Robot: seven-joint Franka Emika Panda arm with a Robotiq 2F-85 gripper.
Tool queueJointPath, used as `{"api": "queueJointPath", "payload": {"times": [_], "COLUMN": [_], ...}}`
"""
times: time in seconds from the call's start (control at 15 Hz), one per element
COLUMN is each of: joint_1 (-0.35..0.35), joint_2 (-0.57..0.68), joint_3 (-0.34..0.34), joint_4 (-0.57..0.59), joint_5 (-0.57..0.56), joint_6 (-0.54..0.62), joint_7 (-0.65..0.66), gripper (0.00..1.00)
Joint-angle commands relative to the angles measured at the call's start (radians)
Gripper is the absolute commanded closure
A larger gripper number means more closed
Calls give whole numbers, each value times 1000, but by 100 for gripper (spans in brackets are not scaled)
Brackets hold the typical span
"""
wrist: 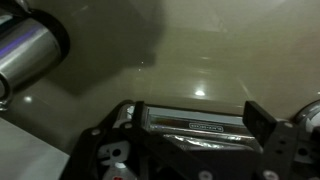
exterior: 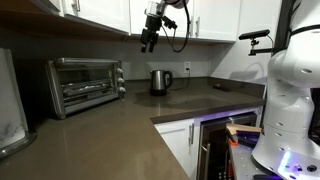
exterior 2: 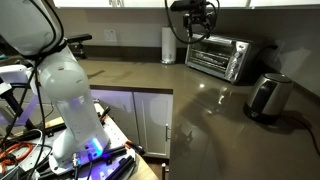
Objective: Open the mini oven door
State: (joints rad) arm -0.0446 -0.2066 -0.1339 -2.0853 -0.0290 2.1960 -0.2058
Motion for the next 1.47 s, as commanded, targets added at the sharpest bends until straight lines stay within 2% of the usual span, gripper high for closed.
{"api": "queueJointPath", "payload": {"times": [0.0,0.27,0.73,0.93,1.07,1.13,1.2,1.4], "joint_1": [18,16,6,3,5,11,15,14], "joint_2": [35,72,197,265,299,304,275,295], "joint_3": [30,65,80,52,12,1,17,0], "joint_4": [-43,-100,-129,-99,-70,-65,-100,-76], "joint_5": [65,36,-12,-114,-209,-217,-168,-182], "joint_6": [119,292,696,838,886,899,867,878], "joint_7": [23,107,254,346,413,413,374,378], "gripper": [0,0,0,0,0,0,0,0]}}
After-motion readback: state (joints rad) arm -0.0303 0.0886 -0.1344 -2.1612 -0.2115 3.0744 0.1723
